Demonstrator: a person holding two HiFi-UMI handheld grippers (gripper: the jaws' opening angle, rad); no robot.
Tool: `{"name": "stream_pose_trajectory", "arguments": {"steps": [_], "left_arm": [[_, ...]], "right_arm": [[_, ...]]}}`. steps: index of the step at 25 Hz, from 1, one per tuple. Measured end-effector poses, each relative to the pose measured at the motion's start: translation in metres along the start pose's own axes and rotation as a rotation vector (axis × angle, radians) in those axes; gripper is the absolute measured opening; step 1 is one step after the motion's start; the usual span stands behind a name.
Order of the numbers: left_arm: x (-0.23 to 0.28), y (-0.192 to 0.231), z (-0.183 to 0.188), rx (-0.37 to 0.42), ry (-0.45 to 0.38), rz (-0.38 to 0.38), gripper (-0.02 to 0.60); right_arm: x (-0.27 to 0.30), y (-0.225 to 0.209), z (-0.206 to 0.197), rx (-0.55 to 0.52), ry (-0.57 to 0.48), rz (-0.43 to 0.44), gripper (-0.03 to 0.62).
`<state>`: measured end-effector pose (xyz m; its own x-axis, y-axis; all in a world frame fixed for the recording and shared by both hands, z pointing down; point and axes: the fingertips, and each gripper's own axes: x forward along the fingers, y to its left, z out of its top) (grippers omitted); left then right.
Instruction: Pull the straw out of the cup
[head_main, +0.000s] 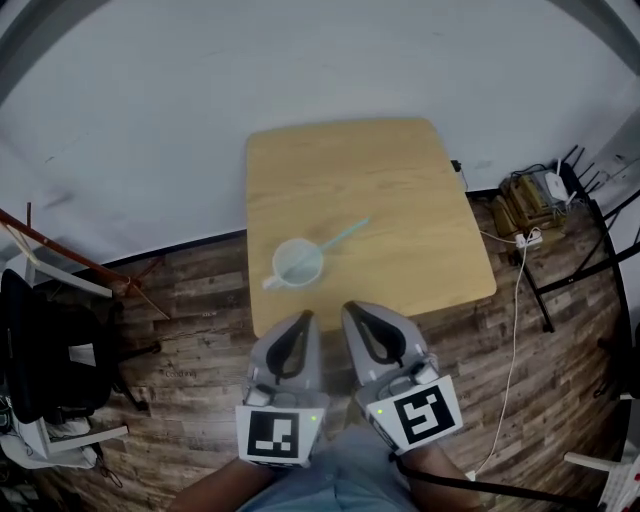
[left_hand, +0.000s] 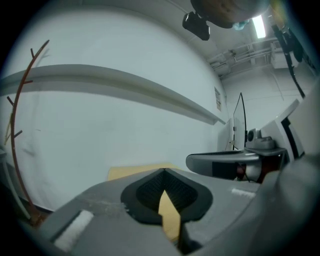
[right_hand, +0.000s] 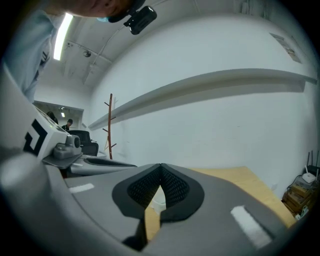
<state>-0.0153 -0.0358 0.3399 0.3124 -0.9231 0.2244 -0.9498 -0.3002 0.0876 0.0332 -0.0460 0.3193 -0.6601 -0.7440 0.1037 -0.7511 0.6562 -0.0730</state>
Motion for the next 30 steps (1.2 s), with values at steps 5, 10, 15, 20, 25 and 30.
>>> {"name": "stream_pose_trajectory", "arguments": {"steps": [5, 10, 15, 20, 25, 30], "left_arm": [[0.039, 0.002, 0.009, 0.001, 0.012, 0.087, 0.020], [0.065, -0.003, 0.028, -0.001, -0.012, 0.162, 0.020], [0.076, 0.001, 0.051, -0.010, -0.073, 0.259, 0.020], [0.079, 0.006, 0.063, -0.008, -0.109, 0.336, 0.020], [0.080, 0.027, 0.066, -0.033, -0.101, 0.404, 0.020], [0.089, 0.049, 0.059, -0.073, -0.078, 0.432, 0.020]], "right_arm": [[0.022, -0.034, 0.003, 0.038, 0.024, 0.092, 0.006], [0.041, -0.054, 0.019, 0.021, 0.004, 0.199, 0.006], [0.052, -0.063, 0.039, -0.022, -0.029, 0.304, 0.006], [0.065, -0.064, 0.052, -0.054, -0.064, 0.389, 0.006], [0.081, -0.059, 0.056, -0.049, -0.046, 0.448, 0.006], [0.105, -0.069, 0.051, -0.070, -0.056, 0.474, 0.006]]}}
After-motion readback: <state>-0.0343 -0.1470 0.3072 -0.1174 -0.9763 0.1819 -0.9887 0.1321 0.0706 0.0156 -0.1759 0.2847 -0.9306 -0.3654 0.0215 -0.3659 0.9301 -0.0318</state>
